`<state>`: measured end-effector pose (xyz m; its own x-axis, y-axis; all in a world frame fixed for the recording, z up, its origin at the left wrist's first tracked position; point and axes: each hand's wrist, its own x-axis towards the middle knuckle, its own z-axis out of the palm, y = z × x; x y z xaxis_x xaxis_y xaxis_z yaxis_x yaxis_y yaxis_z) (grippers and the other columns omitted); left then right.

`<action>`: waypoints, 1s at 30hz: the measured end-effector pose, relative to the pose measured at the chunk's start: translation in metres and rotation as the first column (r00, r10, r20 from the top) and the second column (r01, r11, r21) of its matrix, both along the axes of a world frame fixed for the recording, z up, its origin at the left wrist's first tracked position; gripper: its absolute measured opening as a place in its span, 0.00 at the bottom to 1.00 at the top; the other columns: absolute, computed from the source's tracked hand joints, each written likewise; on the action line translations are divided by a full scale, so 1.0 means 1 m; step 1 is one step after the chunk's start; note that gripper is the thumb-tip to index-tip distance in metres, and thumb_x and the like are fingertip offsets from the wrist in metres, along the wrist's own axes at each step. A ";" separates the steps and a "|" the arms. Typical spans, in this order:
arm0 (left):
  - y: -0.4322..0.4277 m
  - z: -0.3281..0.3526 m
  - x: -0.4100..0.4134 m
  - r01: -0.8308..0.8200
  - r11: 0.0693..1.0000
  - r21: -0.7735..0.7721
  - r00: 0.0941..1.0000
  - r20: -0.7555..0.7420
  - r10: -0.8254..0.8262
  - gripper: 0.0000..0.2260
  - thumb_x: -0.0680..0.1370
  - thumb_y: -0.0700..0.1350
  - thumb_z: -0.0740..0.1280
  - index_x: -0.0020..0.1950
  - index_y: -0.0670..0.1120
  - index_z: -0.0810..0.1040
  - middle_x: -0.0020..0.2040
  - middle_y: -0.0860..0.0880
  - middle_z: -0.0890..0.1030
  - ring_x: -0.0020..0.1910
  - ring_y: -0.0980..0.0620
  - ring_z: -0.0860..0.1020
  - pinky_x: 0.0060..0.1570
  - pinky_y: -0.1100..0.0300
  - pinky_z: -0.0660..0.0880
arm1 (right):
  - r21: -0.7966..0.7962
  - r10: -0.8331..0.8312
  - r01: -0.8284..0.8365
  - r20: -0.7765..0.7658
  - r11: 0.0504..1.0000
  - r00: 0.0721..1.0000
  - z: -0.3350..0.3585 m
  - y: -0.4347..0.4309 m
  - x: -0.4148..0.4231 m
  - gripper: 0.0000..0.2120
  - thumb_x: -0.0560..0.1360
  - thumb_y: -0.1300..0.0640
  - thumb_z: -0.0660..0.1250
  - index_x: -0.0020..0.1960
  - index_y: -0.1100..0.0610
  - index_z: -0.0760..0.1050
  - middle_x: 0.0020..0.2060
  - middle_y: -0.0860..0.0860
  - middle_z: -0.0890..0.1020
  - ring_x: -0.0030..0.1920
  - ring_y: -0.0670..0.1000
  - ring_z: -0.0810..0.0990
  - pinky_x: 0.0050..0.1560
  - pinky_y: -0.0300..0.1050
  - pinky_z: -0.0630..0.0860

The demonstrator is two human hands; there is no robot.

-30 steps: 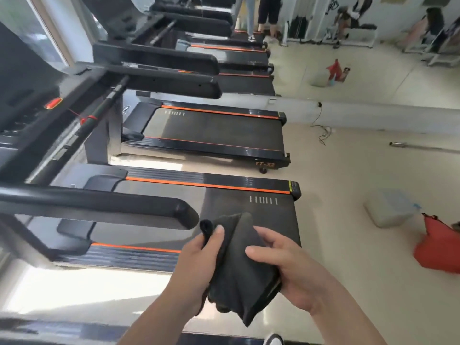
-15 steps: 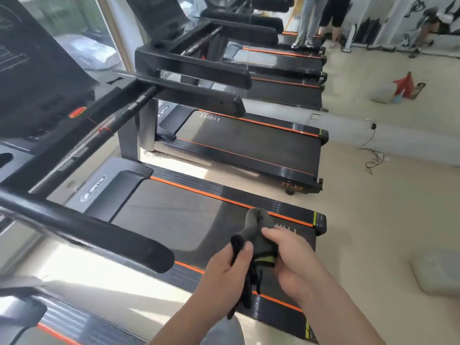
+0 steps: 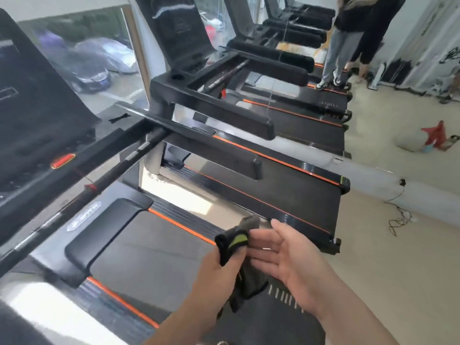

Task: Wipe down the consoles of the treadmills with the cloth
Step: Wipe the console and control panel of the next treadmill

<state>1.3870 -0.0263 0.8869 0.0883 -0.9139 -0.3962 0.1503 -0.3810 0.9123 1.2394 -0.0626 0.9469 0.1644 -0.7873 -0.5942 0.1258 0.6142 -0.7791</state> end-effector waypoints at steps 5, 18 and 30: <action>-0.088 0.034 0.032 -0.127 0.964 0.233 0.951 -0.249 0.185 0.21 0.84 0.59 0.60 0.61 0.45 0.83 0.53 0.45 0.88 0.51 0.47 0.87 0.50 0.54 0.82 | -0.175 0.007 -0.061 -0.293 0.983 0.956 -0.002 -0.095 0.034 0.06 0.81 0.53 0.69 0.54 0.50 0.84 0.51 0.49 0.87 0.51 0.50 0.85 0.53 0.46 0.79; -0.192 0.035 0.152 -0.652 0.700 0.290 0.610 -0.347 0.712 0.18 0.78 0.55 0.71 0.60 0.44 0.83 0.54 0.43 0.88 0.52 0.42 0.87 0.60 0.43 0.80 | -0.319 0.532 -0.601 -0.283 0.733 0.798 -0.034 -0.291 0.217 0.08 0.74 0.52 0.78 0.47 0.54 0.83 0.44 0.56 0.88 0.48 0.60 0.87 0.52 0.67 0.83; -0.214 0.049 0.400 -0.912 0.347 0.219 0.254 -0.363 0.896 0.15 0.80 0.54 0.69 0.61 0.45 0.83 0.53 0.44 0.88 0.50 0.43 0.87 0.53 0.47 0.81 | -0.410 0.677 -0.714 -0.260 0.568 0.688 -0.032 -0.341 0.517 0.05 0.81 0.55 0.68 0.49 0.53 0.82 0.43 0.52 0.86 0.40 0.48 0.83 0.42 0.51 0.81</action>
<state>1.7866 -0.2403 0.9357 0.7279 -0.3472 -0.5913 0.6799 0.2537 0.6880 1.7560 -0.4034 0.9149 0.7524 -0.6136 -0.2397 -0.2508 0.0696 -0.9655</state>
